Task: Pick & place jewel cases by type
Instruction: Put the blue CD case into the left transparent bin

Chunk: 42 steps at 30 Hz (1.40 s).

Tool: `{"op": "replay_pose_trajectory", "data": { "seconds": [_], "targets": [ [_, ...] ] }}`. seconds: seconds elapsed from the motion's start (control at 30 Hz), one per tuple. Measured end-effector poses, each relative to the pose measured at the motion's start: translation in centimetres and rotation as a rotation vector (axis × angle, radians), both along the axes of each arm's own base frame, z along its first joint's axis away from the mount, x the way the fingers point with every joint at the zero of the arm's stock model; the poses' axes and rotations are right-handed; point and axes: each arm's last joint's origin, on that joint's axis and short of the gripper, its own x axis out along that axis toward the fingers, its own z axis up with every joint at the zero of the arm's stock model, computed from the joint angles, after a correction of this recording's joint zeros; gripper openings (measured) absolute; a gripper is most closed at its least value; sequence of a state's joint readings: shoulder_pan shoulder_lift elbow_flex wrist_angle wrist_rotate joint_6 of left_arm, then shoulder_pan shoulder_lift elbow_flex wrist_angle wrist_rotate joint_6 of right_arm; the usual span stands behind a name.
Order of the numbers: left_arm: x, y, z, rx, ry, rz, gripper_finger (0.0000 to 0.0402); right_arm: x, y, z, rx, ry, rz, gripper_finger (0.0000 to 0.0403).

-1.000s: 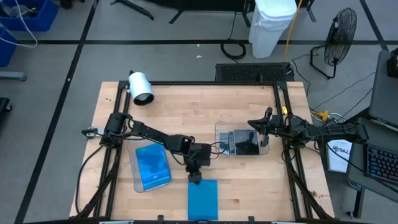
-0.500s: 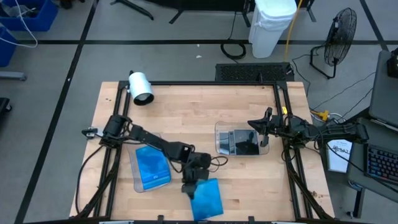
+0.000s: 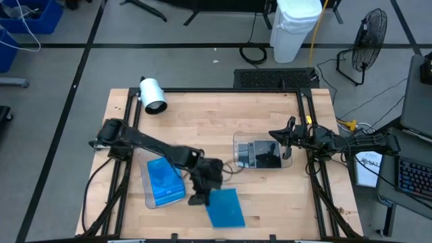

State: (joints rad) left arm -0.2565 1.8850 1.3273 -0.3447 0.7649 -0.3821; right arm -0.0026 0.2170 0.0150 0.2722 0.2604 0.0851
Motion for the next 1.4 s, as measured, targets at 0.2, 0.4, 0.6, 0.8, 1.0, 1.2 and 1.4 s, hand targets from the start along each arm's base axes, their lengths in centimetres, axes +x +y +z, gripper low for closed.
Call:
{"op": "replay_pose_trajectory", "data": {
  "seconds": [0.2,0.4,0.6,0.8,1.0,1.2,1.4],
  "targets": [
    [-4.1,1.8,6.2,0.276,-0.107,0.132,0.0016,0.0,0.0,0.0,0.0,0.0,0.0,0.0004],
    [-10.6,4.1,11.4,0.551,-0.037,0.423,0.0015,0.0,0.0,0.0,0.0,0.0,0.0,0.0004],
    [-17.1,6.1,14.0,0.587,0.185,0.662,0.0015,0.0,0.0,0.0,0.0,0.0,0.0,0.0004],
    [-21.2,7.1,16.7,0.393,0.164,0.779,0.0015,0.0,0.0,0.0,0.0,0.0,0.0,0.0004],
    [-25.2,8.1,17.5,0.238,0.356,0.923,0.0015,0.0,0.0,0.0,0.0,0.0,0.0,0.0004],
    [-27.7,8.5,16.8,0.236,0.661,1.041,0.0015,0.0,0.0,0.0,0.0,0.0,0.0,0.0004],
    [-26.7,7.6,16.4,0.34,0.612,0.91,0.0015,0.0,0.0,0.0,0.0,0.0,0.0,0.0004]
  ]
}}
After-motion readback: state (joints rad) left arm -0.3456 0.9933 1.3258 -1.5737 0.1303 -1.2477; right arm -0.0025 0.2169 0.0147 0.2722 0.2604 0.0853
